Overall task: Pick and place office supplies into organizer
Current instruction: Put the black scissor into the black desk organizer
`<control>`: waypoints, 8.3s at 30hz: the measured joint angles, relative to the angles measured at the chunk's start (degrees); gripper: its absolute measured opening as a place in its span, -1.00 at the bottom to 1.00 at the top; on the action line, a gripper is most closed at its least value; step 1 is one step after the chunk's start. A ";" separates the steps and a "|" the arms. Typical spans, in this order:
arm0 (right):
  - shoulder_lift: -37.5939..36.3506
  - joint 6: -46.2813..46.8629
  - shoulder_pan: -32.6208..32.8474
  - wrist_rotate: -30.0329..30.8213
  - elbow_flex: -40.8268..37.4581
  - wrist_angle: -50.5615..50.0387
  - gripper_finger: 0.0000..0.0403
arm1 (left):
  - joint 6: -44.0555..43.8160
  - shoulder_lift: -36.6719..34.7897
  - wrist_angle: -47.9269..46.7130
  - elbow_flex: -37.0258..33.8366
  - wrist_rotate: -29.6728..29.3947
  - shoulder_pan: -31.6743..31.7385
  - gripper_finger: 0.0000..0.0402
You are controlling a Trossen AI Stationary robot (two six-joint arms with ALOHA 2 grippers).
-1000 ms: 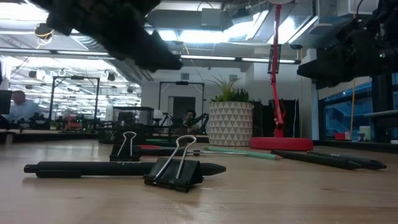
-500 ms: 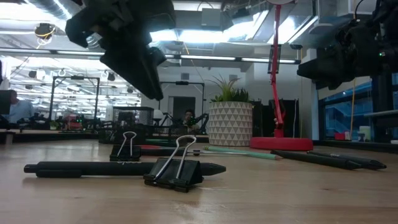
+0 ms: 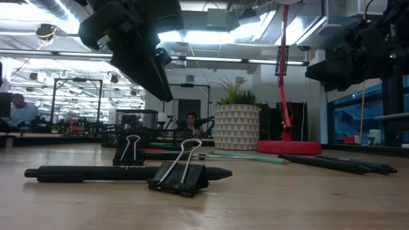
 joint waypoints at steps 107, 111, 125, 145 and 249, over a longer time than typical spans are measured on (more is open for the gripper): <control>0.00 -1.55 0.00 0.00 0.00 -0.90 -0.37 | 0.02 9.59 -8.38 -0.55 4.04 4.28 -0.62; 0.01 -1.62 0.00 0.02 0.00 -0.90 -0.37 | -1.88 6.19 -10.00 -0.20 3.31 4.28 -0.62; 0.02 -1.70 0.00 0.02 0.00 -0.86 -0.37 | -4.05 -6.53 -25.30 -0.17 -13.16 4.26 -0.62; 0.01 -3.08 0.01 6.88 -0.01 -0.86 -0.37 | 23.34 -17.35 -43.98 -0.04 -49.59 12.85 -0.59; 0.00 -0.15 0.00 6.93 0.00 -0.90 -0.37 | 67.17 -8.99 -21.74 -11.17 -54.63 27.70 -0.33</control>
